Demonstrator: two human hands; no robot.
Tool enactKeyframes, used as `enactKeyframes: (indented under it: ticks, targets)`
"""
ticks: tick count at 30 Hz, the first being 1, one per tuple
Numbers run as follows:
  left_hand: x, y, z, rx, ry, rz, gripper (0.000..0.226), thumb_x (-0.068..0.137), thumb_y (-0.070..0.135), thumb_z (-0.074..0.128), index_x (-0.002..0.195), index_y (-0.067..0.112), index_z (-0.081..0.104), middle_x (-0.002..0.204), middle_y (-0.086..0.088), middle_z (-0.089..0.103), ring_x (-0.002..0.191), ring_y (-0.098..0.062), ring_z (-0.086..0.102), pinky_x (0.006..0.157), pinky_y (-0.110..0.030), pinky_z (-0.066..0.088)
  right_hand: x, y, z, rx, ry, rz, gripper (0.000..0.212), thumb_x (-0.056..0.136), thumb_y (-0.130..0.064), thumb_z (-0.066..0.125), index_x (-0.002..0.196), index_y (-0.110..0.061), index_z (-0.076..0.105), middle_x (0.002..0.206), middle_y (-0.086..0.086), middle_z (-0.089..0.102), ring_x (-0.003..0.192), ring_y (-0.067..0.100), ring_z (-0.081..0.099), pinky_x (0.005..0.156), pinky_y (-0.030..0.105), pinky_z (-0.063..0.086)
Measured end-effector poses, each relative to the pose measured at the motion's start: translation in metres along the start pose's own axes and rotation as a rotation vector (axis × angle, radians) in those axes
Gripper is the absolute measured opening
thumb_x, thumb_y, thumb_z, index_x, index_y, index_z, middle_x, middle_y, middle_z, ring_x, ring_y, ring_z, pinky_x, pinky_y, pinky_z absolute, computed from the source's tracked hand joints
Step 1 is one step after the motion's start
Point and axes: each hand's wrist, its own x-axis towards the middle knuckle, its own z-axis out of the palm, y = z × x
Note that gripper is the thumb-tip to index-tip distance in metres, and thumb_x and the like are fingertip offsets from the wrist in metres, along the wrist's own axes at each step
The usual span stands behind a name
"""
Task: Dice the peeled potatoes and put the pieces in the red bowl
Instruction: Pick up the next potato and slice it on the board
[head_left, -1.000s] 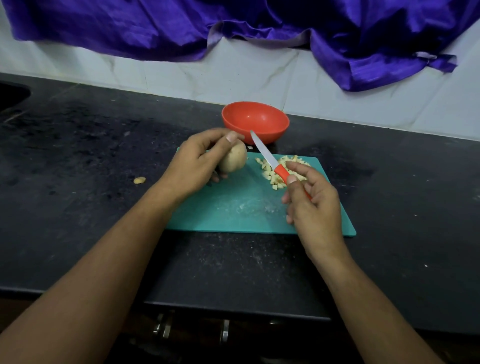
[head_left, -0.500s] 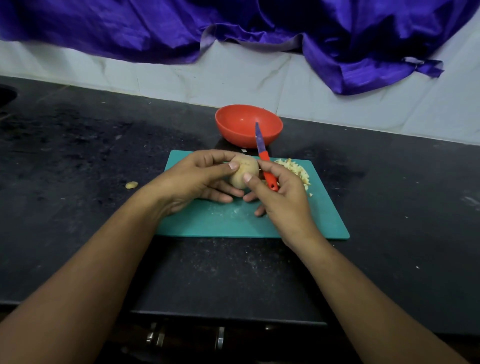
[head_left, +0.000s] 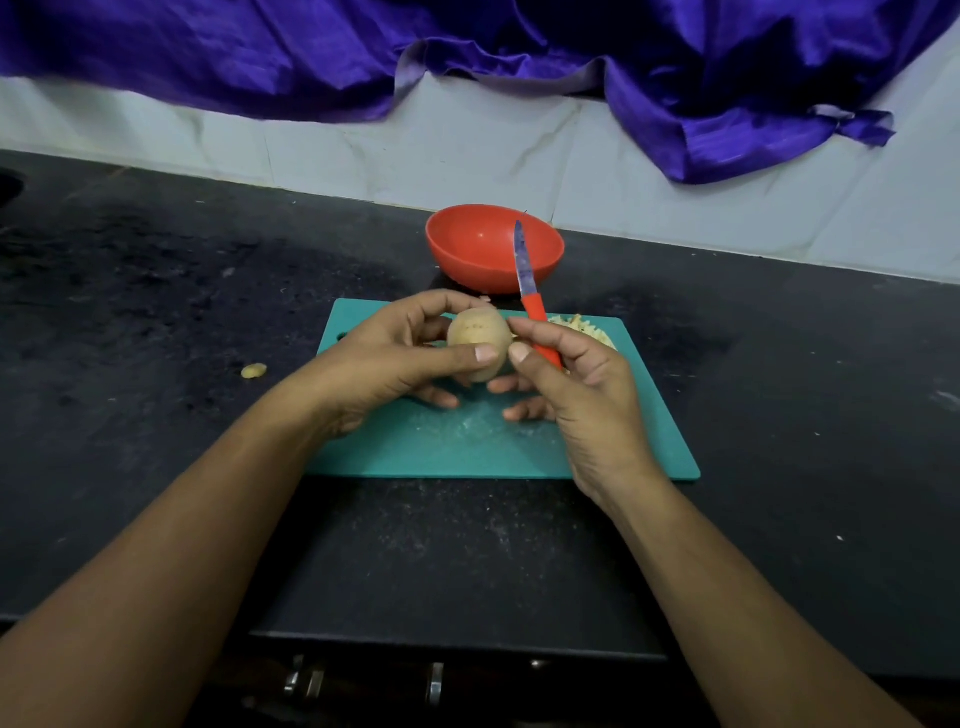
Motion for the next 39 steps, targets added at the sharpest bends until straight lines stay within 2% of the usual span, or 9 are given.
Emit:
enactKeyframes:
  ticks: [2,7,10,16,20,23,29,34,39]
  targets:
    - [0.0011,-0.0012,0.0016,-0.032,0.028,-0.012,0.047,0.081,0.028,0.078,0.126,0.022,0.068,0.120,-0.005,0.072,0.095,-0.021,0.071,0.074,-0.031,0.063,0.0001,0.0008,-0.0002,-0.004,-0.006,-0.009,0.029,0.097,-0.004,0.067,0.125,-0.009,0.070,0.104,0.018,0.075,0.083,0.026,0.074,0.060,0.029,0.061]
    - [0.0013,0.0016,0.0006,-0.150,-0.017,-0.039,0.044,0.092,0.025,0.067,0.136,0.022,0.063,0.128,-0.016,0.069,0.107,-0.028,0.069,0.082,-0.035,0.063,-0.0001,0.0004,0.0009,-0.043,-0.014,-0.063,0.036,0.095,-0.007,0.070,0.130,-0.012,0.067,0.106,0.012,0.075,0.086,0.025,0.074,0.060,0.034,0.062]
    - [0.0013,0.0016,-0.0003,-0.121,-0.042,-0.039,0.042,0.094,0.028,0.063,0.136,0.024,0.064,0.130,-0.015,0.068,0.110,-0.023,0.066,0.085,-0.034,0.060,0.0001,0.0002,0.0005,-0.063,0.004,-0.087,0.037,0.092,-0.011,0.074,0.129,-0.014,0.069,0.105,0.007,0.076,0.085,0.026,0.075,0.059,0.033,0.062]
    - [-0.0002,0.0014,0.0044,-0.070,-0.025,-0.019,0.048,0.082,0.026,0.076,0.129,0.020,0.068,0.121,-0.006,0.073,0.101,-0.019,0.071,0.080,-0.029,0.061,0.0005,0.0028,-0.0005,-0.097,0.012,-0.124,0.036,0.091,-0.011,0.075,0.127,-0.012,0.070,0.105,0.008,0.075,0.084,0.027,0.075,0.060,0.034,0.061]
    - [0.0009,0.0031,-0.0010,-0.149,-0.054,-0.046,0.046,0.089,0.018,0.070,0.135,0.017,0.063,0.126,-0.012,0.071,0.109,-0.028,0.071,0.090,-0.037,0.061,0.0023,0.0027,-0.0030,-0.077,0.020,-0.145,0.033,0.093,-0.004,0.071,0.125,-0.010,0.071,0.113,0.010,0.072,0.083,0.026,0.074,0.060,0.032,0.060]
    - [0.0000,0.0041,-0.0013,-0.206,-0.121,-0.063,0.049,0.094,0.009,0.063,0.142,0.016,0.056,0.130,-0.017,0.068,0.113,-0.036,0.070,0.089,-0.037,0.062,0.0020,0.0015,-0.0036,-0.098,0.049,-0.163,0.032,0.092,-0.005,0.073,0.124,-0.012,0.072,0.113,0.009,0.072,0.084,0.024,0.073,0.059,0.031,0.059]
    - [0.0027,0.0013,0.0019,-0.238,-0.057,-0.045,0.043,0.096,0.021,0.063,0.138,0.016,0.060,0.133,-0.020,0.065,0.113,-0.030,0.068,0.093,-0.043,0.059,-0.0002,0.0040,-0.0011,-0.219,0.054,-0.218,0.036,0.090,-0.010,0.077,0.125,-0.015,0.073,0.113,0.002,0.071,0.089,0.029,0.073,0.061,0.032,0.061]
    - [0.0027,-0.0026,0.0015,-0.198,-0.023,0.014,0.053,0.085,0.005,0.075,0.136,0.012,0.060,0.136,-0.019,0.063,0.120,-0.034,0.066,0.102,-0.047,0.055,-0.0004,0.0007,-0.0008,-0.171,0.098,-0.142,0.041,0.090,-0.018,0.078,0.131,-0.015,0.069,0.119,0.002,0.071,0.099,0.021,0.074,0.064,0.036,0.063]
    - [0.0040,-0.0029,-0.0015,-0.185,-0.045,0.072,0.057,0.080,-0.007,0.074,0.134,0.004,0.060,0.130,-0.016,0.068,0.123,-0.030,0.065,0.100,-0.034,0.056,-0.0020,0.0003,-0.0009,-0.219,0.064,-0.149,0.038,0.088,-0.016,0.080,0.125,-0.019,0.073,0.116,0.000,0.073,0.095,0.022,0.074,0.059,0.037,0.063]
